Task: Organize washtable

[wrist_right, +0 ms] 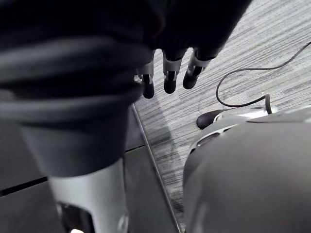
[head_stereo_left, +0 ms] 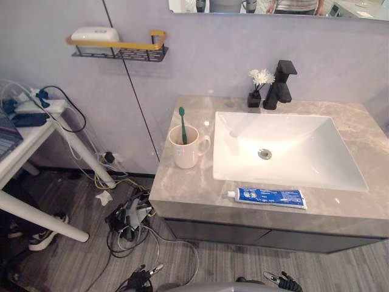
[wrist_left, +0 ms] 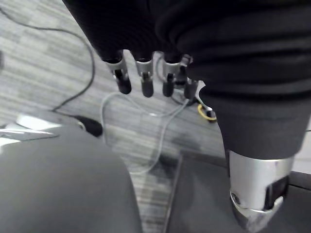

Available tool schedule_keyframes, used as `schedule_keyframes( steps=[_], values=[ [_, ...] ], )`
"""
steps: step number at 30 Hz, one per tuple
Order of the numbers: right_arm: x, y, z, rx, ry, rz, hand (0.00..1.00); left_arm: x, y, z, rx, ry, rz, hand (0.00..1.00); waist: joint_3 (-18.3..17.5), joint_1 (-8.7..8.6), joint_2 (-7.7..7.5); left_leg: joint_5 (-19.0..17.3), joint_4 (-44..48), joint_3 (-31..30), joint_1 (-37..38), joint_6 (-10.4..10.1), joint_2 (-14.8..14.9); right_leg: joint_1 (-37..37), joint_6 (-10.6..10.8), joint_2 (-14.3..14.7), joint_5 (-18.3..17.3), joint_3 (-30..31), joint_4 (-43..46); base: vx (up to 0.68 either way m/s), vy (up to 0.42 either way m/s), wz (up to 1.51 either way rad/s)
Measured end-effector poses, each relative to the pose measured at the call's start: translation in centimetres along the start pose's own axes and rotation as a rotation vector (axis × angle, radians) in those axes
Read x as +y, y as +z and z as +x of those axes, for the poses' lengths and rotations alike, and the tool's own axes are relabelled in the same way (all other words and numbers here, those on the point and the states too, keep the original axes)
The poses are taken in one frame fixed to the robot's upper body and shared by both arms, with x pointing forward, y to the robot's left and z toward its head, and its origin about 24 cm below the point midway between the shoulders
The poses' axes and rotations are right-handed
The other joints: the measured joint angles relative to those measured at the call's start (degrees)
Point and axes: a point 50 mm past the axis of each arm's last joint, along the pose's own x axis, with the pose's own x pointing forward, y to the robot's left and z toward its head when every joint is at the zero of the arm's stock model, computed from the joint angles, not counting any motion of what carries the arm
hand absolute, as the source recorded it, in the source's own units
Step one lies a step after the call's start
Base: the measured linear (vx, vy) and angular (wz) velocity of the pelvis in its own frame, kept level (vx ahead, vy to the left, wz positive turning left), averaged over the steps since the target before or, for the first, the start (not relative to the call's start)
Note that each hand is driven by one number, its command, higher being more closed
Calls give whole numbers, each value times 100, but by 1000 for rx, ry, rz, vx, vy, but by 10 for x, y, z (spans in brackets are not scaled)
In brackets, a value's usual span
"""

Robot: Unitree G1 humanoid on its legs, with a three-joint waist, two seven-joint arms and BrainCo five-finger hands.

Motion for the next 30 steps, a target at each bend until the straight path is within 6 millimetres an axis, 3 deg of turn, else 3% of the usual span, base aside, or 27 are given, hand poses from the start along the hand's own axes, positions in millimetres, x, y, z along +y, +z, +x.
schedule_keyframes(
  steps=[6,9,13,16,19,20,22,26,30],
  values=[
    [-3,-10,-3,24,-10,9,0,4,-6,-2,14,11,-18,0,-41,-13,-36,57,-32,23,34,-9,-146,371,61,-42,466,-40,-760,-23,39,-1],
    [-4,-12,-3,29,-19,24,0,5,-7,-2,16,34,-154,0,-82,-17,-34,104,-78,23,20,24,-190,421,60,-67,573,-65,-947,0,0,0],
    [-7,-18,-5,38,-48,56,0,1,-8,-3,-3,82,-563,0,-90,-18,-23,189,-193,-11,38,19,-200,411,59,-82,573,-133,-951,-22,-5,6],
    [-7,-20,-6,38,-62,49,0,17,16,-12,-204,143,-872,0,-101,8,-8,209,-242,-6,39,24,-198,393,49,-82,583,-128,-964,0,0,0],
    [-9,-22,-7,38,-64,30,0,67,78,-46,-617,248,-1018,0,-173,45,53,208,-293,6,31,25,-188,379,43,-68,604,-76,-965,0,0,0],
    [-9,-21,-7,38,-63,25,0,78,90,-56,-703,275,-1030,0,-172,61,60,208,-292,11,32,25,-188,378,41,-68,610,-71,-964,10,2,-4],
    [-10,-22,-7,41,-60,4,0,110,130,-99,-1001,372,-1031,0,-199,120,95,212,-257,46,90,27,-197,402,42,-76,631,-48,-948,25,10,-8],
    [-18,-28,-11,58,-75,0,0,117,175,-163,-1334,466,-857,0,-307,225,196,213,-194,41,58,26,-243,402,51,-124,637,-49,-948,8,4,-1],
    [-23,-32,-13,69,-76,14,0,94,207,-228,-1654,492,-635,0,-436,297,275,213,-142,41,38,27,-240,402,44,-122,633,-45,-951,-36,-5,-1]
  ],
)
